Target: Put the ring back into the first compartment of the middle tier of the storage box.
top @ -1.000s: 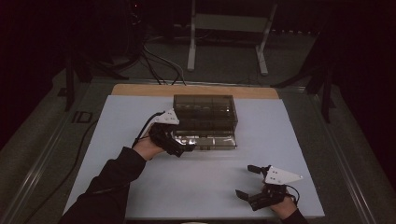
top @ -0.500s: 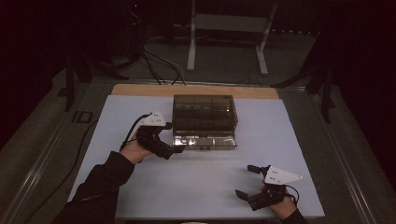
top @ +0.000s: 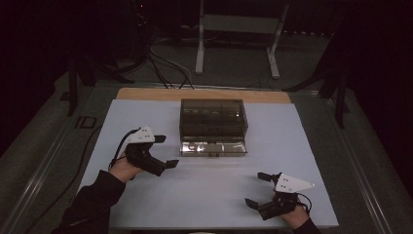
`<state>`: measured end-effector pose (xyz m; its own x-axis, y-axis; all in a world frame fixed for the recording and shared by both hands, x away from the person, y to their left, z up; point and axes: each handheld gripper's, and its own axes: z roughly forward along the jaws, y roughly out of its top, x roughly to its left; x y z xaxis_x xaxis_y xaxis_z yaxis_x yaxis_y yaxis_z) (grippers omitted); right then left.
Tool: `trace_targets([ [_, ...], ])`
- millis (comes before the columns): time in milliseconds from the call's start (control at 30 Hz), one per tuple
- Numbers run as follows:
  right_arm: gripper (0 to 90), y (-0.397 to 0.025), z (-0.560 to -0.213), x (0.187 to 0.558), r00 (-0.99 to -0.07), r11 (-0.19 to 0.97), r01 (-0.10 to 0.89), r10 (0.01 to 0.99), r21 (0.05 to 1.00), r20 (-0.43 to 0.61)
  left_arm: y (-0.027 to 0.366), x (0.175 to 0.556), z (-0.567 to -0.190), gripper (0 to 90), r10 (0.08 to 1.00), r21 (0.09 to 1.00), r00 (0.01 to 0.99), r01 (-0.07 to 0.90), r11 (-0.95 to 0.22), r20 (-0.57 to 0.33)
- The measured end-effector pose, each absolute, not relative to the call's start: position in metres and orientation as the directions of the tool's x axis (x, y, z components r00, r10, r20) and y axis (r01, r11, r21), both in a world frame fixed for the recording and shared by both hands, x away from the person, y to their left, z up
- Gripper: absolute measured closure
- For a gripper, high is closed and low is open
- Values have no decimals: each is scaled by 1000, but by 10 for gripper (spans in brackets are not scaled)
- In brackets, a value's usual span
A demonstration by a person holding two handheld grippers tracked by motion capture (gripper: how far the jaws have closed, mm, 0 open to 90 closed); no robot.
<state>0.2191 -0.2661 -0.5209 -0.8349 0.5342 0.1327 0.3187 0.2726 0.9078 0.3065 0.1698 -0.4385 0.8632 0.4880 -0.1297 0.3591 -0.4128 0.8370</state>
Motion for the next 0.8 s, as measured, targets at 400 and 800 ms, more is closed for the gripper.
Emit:
trace_targets([
  [400, 0, -265, -521, 219, -835, 277, 319, 534, 906, 130, 189, 285, -462, 9, 498, 838, 856, 371, -401, -141],
  [800, 0, -264, -521, 219, -836, 280, 319, 534, 905, 129, 210, 255, -491, 9, 494, 843, 858, 367, -392, -143],
])
